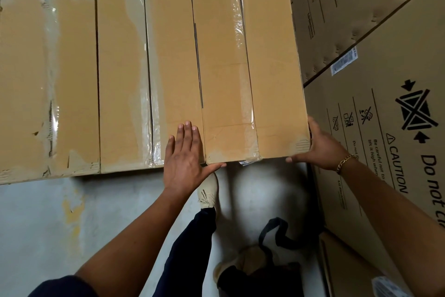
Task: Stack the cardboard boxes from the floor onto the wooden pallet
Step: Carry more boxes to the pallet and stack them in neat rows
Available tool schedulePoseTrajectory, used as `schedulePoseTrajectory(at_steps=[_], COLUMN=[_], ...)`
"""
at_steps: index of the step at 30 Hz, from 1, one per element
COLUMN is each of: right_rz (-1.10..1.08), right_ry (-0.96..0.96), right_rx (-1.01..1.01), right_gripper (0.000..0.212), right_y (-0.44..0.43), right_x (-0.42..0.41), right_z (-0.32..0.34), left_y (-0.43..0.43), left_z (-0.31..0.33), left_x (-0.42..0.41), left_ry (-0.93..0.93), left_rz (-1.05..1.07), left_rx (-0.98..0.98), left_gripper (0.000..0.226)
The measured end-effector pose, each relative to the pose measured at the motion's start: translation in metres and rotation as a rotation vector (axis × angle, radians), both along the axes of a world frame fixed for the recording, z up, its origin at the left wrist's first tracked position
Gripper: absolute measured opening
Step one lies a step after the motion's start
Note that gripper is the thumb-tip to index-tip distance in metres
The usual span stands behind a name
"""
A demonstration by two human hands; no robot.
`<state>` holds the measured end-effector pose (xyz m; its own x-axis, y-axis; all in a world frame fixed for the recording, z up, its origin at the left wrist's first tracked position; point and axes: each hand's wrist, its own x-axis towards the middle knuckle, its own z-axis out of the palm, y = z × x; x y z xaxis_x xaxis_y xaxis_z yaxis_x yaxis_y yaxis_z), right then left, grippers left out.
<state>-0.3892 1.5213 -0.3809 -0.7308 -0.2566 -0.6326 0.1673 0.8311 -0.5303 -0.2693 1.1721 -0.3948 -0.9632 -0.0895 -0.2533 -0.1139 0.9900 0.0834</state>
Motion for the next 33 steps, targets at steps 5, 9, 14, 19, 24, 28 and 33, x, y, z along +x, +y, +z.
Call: schedulePoseTrajectory(at_steps=[5,9,14,19,24,28,33], right_rz=[0.009,0.005,0.016,-0.002,-0.002,0.005,0.019], right_ry=[0.009,0.003,-0.030,-0.018,-0.002,-0.005,0.007], right_rx=[-0.005,0.002,0.070,0.034,0.047,0.073,0.089], right_gripper=[0.130,0.138,0.155,0.152,0.154,0.154,0.150], right_y=[0.001,0.000,-0.002,-0.002,-0.003,-0.003,-0.005], right_x=[-0.001,0.000,0.004,0.002,0.002,0.001,-0.002], right_z=[-0.003,-0.001,-0.006,-0.007,-0.003,-0.003,-0.001], left_y=[-0.001,-0.003,-0.009,-0.011,-0.011,-0.012,-0.011], left_z=[-0.002,0.001,-0.005,-0.010,-0.012,-0.014,-0.015], left_x=[-0.001,-0.001,-0.007,-0.008,-0.009,-0.008,-0.008], left_ry=[0.011,0.003,-0.013,-0.023,-0.010,-0.014,-0.013], left_rz=[0.003,0.000,-0.134,-0.167,-0.168,-0.169,-0.175], left_rx=[0.003,0.008,0.005,-0.034,-0.018,-0.033,-0.048], left_gripper=[0.127,0.127,0.123,0.118,0.117,0.116,0.113])
